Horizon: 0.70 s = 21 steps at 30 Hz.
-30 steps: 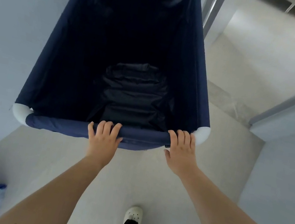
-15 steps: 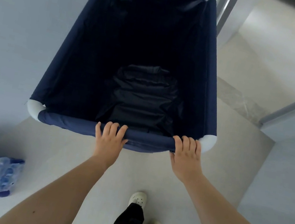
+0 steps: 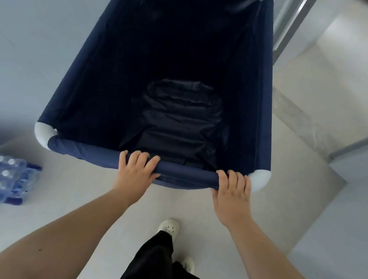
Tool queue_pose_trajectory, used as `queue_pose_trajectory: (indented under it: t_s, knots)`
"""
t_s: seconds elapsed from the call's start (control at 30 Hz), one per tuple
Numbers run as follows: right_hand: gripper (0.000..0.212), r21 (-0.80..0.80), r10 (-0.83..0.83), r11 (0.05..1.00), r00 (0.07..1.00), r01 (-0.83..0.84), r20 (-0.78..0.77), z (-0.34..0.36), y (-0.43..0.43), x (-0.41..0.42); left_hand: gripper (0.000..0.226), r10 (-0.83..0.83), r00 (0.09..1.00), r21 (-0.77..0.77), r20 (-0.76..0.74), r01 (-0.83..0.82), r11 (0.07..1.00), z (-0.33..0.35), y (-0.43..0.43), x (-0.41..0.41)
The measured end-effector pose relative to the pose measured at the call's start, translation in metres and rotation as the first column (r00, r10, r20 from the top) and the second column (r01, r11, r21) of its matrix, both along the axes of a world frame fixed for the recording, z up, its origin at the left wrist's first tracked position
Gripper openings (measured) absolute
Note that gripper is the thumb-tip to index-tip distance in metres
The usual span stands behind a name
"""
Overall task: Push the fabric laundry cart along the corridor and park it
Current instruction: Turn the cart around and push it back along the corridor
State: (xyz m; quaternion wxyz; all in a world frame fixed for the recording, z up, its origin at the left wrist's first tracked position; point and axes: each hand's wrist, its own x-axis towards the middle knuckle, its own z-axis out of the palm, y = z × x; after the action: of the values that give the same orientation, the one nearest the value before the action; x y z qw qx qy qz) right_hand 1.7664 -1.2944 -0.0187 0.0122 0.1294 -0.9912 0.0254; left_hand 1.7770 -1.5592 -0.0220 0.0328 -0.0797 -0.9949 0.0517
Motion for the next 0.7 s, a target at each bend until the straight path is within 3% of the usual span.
queue_pose_trajectory:
  t_s: [0.13,0.47,0.7]
  knots:
    - [0.047,0.007,0.026,1.0,1.0,-0.026,0.001,0.001,0.007,0.001,0.042,-0.067,0.998,-0.017,-0.009,0.067,0.998,-0.002,-0.001,0.008]
    - [0.045,0.047,0.018,0.999,0.988,-0.026,0.155,0.018,0.006,-0.052,0.043,0.005,0.99,0.011,0.14,-0.007,1.0,0.006,0.003,-0.028]
    - [0.043,0.083,-0.04,0.996,0.995,0.032,0.088,0.019,-0.017,-0.08,0.044,-0.047,0.969,0.043,0.241,0.038,0.998,0.008,-0.022,-0.076]
